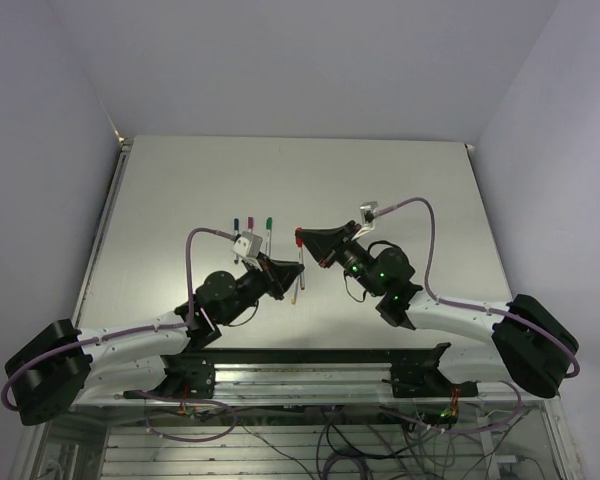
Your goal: Insert the pens into the pen caps
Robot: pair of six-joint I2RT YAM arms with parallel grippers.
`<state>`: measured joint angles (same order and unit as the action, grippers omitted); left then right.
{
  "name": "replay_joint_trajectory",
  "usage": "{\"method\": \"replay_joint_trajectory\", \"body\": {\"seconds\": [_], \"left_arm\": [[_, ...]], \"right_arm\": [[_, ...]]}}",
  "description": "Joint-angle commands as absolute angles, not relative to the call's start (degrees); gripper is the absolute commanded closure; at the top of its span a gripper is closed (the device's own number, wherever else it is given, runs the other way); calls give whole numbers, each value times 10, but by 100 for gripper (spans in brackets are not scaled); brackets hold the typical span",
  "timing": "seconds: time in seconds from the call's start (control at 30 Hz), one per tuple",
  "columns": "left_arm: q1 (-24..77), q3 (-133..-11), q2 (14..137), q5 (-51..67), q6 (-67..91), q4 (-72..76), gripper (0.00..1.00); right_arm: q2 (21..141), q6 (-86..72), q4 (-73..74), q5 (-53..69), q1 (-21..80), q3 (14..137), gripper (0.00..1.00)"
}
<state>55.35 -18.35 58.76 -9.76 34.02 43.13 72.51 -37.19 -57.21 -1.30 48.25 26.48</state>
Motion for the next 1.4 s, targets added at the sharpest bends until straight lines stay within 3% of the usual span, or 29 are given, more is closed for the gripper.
{"method": "replay_joint_trajectory", "body": {"seconds": [0.0,0.53,0.8,1.0,1.13,1.37], "left_arm": [[547,-232,559,-180,309,547,93],[508,-256,547,-178,298,544,93],[507,-243,547,-153,310,455,93],[507,-227,579,-151,322,384,93],[506,-231,624,-172,313,363,93],[480,-320,743,-196,280,301,93]], "right_arm": [[736,-344,-436,24,519,253,100],[782,-331,-382,-16,566,265,100],[756,-286,-351,-109,567,313,100],[687,-230,-328,-214,566,355,74],[627,-204,-328,-275,567,350,65],[556,-236,-231,-348,566,327,63]]}}
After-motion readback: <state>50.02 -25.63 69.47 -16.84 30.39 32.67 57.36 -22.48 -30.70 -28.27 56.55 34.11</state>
